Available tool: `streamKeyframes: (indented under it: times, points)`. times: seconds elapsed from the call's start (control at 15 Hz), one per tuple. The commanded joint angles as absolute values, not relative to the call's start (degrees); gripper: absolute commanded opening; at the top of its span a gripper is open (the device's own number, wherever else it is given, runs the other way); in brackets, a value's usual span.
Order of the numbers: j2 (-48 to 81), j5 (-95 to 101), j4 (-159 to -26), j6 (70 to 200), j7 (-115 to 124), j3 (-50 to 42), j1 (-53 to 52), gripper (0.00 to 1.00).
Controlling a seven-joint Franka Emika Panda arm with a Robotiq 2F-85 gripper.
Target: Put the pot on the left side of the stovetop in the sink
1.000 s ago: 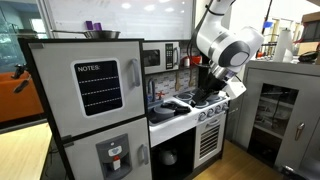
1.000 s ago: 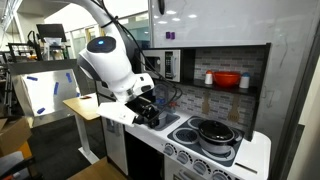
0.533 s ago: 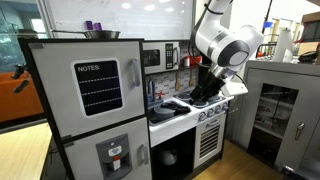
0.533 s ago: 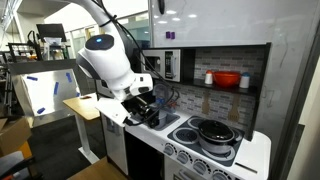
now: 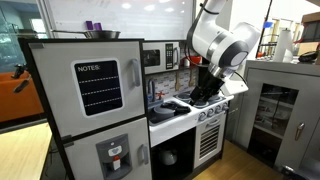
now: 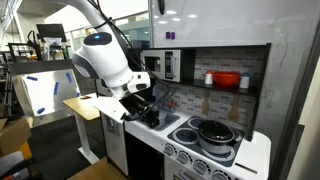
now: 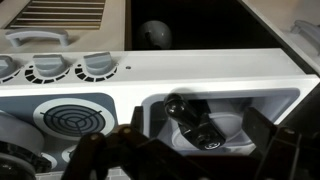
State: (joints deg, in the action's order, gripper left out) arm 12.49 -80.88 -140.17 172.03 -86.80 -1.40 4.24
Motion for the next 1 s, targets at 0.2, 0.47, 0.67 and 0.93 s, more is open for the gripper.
streamKeyframes:
  times: [0.2, 0.47, 0.67, 0.93]
  points:
    - [10.99, -67.49, -145.11, 175.33, -82.84, -2.84, 2.08, 1.0]
    - [10.62, -56.79, -147.6, 176.13, -80.32, -5.26, 0.72, 1.0]
    - [10.47, -50.73, -148.22, 176.46, -77.95, -7.54, -0.56, 1.0]
    - [10.19, -43.31, -148.46, 176.39, -75.97, -10.92, -2.54, 1.0]
